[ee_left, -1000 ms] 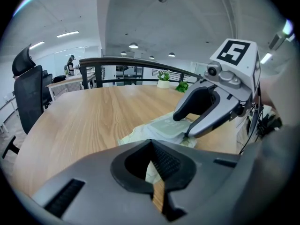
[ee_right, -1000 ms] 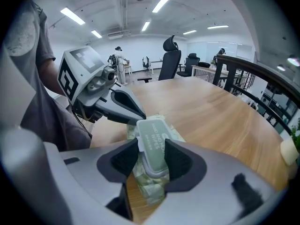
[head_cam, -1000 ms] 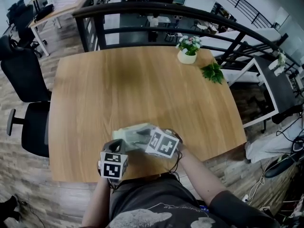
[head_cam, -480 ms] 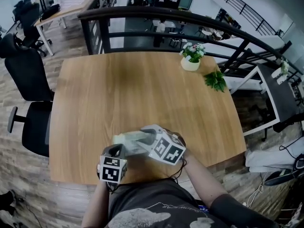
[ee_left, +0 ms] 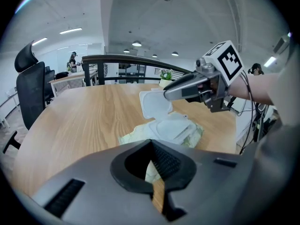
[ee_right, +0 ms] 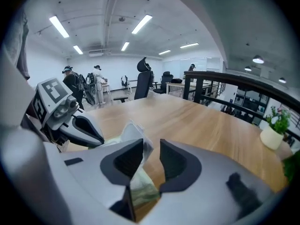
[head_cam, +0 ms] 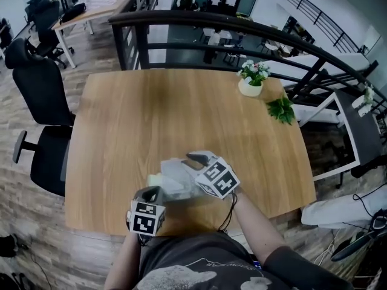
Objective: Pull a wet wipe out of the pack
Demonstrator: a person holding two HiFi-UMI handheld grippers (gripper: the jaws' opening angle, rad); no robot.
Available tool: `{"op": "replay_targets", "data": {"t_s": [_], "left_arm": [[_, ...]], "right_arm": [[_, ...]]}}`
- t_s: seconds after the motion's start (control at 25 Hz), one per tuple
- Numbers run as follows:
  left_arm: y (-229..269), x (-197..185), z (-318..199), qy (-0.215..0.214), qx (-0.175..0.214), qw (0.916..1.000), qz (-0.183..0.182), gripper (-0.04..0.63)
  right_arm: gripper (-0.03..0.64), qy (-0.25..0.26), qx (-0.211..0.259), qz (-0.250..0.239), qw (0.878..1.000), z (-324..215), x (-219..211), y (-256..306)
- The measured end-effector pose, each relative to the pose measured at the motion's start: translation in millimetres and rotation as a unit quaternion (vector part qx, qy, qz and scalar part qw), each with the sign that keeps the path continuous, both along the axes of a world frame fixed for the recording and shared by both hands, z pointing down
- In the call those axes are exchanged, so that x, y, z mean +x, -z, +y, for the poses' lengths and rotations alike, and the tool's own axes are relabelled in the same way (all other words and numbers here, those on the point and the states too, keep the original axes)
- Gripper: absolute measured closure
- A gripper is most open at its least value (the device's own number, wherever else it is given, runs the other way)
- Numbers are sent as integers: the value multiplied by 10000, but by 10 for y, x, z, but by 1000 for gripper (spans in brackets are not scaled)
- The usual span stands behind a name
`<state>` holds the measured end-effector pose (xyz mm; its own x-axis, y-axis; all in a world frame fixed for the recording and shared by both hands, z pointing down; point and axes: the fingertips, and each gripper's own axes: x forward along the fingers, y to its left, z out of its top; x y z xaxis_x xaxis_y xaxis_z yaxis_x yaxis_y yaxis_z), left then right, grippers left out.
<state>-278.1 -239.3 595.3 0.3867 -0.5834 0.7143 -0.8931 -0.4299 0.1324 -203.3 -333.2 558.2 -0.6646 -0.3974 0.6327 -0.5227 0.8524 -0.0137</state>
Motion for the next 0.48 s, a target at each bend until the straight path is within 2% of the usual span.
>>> {"op": "replay_targets", "data": {"t_s": [0.28,0.48], "left_arm": [[-17,2,-4,61,-24,10000,-38,584],[-29,-15,-18,124,-24,9999,-48,583]], "right_arm": [[495,-215,-339,260,9989,-104,50,-323],[495,-45,-460,384,9982,-74,-19,-467]]}}
